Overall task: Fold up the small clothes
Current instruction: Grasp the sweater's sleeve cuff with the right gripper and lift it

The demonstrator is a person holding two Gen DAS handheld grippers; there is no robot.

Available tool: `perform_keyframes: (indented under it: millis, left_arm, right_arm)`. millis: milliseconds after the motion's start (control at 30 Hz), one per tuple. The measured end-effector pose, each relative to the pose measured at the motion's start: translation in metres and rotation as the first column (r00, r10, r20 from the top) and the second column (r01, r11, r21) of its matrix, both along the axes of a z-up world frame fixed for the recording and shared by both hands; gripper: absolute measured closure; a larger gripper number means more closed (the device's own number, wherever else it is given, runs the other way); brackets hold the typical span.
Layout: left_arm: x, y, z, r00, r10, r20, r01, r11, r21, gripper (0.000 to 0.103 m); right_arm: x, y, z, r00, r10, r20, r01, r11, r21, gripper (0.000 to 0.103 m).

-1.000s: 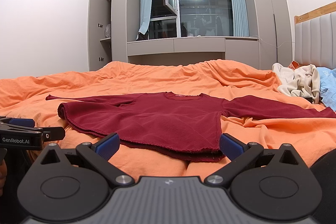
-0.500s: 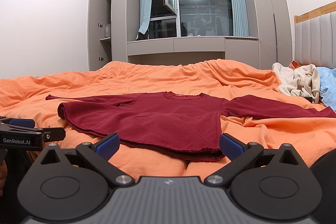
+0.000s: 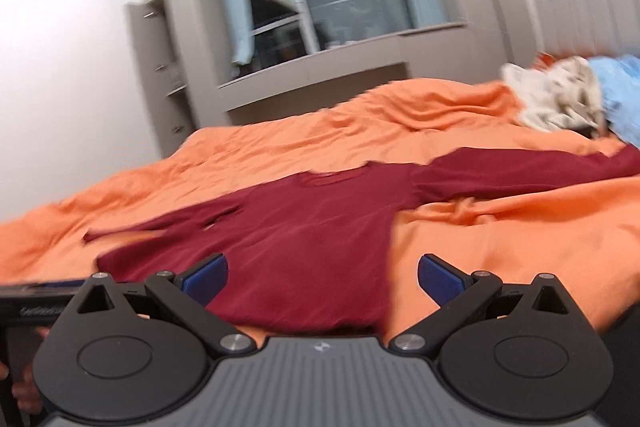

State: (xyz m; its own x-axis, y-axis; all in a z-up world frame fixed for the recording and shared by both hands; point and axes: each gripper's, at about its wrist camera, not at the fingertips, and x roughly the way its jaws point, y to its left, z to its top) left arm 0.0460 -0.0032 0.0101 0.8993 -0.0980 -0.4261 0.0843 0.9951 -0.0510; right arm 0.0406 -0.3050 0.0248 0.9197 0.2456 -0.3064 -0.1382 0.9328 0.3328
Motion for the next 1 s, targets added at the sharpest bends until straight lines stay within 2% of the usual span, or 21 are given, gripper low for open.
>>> perform_keyframes:
  millis: [200,333,433,567,767,900,1000]
  left_arm:
    - [0.050,-0.009,0.023,0.999,-0.038,-0.018,0.037,0.999,-0.012,0.001]
    - [0.094,-0.018,0.035,0.998,-0.056,-0.037,0.055,0.998,-0.007,0.001]
    - [0.127,-0.025,0.040,0.996,-0.066,-0.053,0.066,0.998,-0.010,0.001]
    - [0.173,-0.033,0.040,0.993,-0.085,-0.080,0.085,0.996,0.008,0.001]
    - [0.219,-0.038,0.029,0.992,-0.095,-0.083,0.097,0.995,0.023,0.001]
    - [0.235,-0.032,0.014,0.993,-0.077,-0.084,0.079,0.997,0.021,0.001]
    - [0.244,-0.027,0.004,0.990,-0.062,-0.129,0.063,0.998,0.005,0.001]
  right_arm:
    - [0.056,-0.062,0.004,0.984,-0.155,-0.087,0.163,0.981,0.102,0.000]
    - [0.087,-0.106,0.006,0.958,-0.264,-0.109,0.279,0.948,0.154,0.000]
    - [0.110,-0.136,0.006,0.933,-0.334,-0.131,0.352,0.924,0.150,0.000]
    - [0.142,-0.176,0.003,0.888,-0.425,-0.178,0.450,0.883,0.137,0.000]
    - [0.186,-0.232,-0.012,0.828,-0.500,-0.255,0.550,0.814,0.188,0.000]
    - [0.212,-0.260,-0.026,0.763,-0.579,-0.285,0.631,0.762,0.142,0.000]
    - [0.216,-0.274,-0.037,0.698,-0.651,-0.297,0.704,0.701,0.117,0.000]
